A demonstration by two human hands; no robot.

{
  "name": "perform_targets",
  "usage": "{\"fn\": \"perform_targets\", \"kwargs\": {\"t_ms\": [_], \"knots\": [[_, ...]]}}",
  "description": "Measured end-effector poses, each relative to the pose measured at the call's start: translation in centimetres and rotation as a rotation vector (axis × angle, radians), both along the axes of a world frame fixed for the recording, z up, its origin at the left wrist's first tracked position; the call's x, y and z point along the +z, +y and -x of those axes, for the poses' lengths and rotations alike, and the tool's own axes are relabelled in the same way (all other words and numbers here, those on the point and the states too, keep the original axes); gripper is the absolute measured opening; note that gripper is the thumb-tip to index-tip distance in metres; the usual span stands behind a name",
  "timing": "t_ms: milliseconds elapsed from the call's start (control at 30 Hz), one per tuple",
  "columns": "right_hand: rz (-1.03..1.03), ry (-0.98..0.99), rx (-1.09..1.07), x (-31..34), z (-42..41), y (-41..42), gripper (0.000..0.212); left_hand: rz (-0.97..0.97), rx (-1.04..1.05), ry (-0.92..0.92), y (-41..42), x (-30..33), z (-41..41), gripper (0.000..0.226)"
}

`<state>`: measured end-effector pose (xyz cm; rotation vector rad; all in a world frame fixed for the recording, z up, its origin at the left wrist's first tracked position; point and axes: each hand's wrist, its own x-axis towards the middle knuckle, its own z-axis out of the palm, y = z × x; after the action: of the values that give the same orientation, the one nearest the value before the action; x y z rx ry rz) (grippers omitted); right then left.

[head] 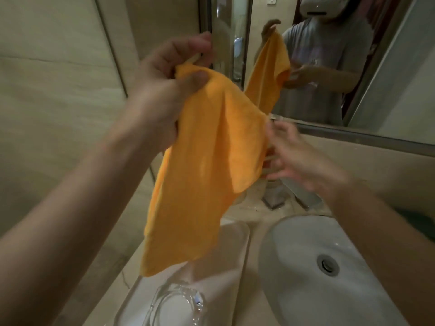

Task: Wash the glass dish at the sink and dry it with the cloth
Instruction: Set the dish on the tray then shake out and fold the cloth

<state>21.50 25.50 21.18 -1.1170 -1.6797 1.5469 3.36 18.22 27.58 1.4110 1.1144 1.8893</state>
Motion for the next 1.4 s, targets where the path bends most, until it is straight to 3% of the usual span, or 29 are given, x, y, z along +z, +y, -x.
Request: {"fn": "perform_targets", "kwargs": {"t_ms": [133, 200, 333, 433, 500, 600, 800, 933, 1200, 1300, 1400], "knots": [[0.274, 0.128, 0.203, -3.4, 1.7, -0.4, 0.089, 0.002, -0.037, 0.028, 0.3, 0.2, -0.7, 0.037], [0.309, 0.147, 0.262, -4.1, 2.5, -0.9, 0.087, 0.007, -0.034, 0.044, 0.4, 0.2, -0.8, 0.036], [0.272, 0.145, 0.297, -4.0, 2.8, -1.4, 0.082, 0.018, 0.027, 0.171, 0.3, 0.3, -0.7, 0.039], [0.149, 0.173, 0.183, -3.4, 2.6, -1.1, 0.049, 0.037, 0.038, 0.318, 0.0, 0.2, -0.6, 0.043], [0.115, 0.228, 0.068, -2.7, 2.1, -0.6, 0.041, 0.035, 0.058, 0.429, -0.2, 0.2, -0.2, 0.045], [0.083, 0.276, 0.029, -1.5, 0.6, 0.0, 0.047, 0.031, 0.103, 0.518, -0.1, 0.3, 1.0, 0.047], [0.011, 0.299, 0.057, 1.0, -1.9, 0.4, 0.059, 0.062, 0.076, 0.5, -0.1, 0.5, 2.8, 0.049], [-0.033, 0.317, 0.042, 1.6, -2.2, 0.4, 0.047, 0.082, 0.118, 0.469, -0.1, 1.0, 3.8, 0.037], [0.093, 0.501, 0.045, 2.1, -1.8, 0.5, 0.046, 0.12, -0.052, 0.39, -1.1, 1.6, 3.3, 0.045], [0.02, 0.452, 0.001, 2.2, -2.1, 0.8, 0.042, 0.237, 0.047, 0.747, -1.8, 2.1, 2.3, 0.053], [-0.173, 0.29, -0.05, 2.7, -2.5, 1.1, 0.041, 0.342, 0.38, 1.192, -2.3, 2.5, 1.7, 0.052]]}}
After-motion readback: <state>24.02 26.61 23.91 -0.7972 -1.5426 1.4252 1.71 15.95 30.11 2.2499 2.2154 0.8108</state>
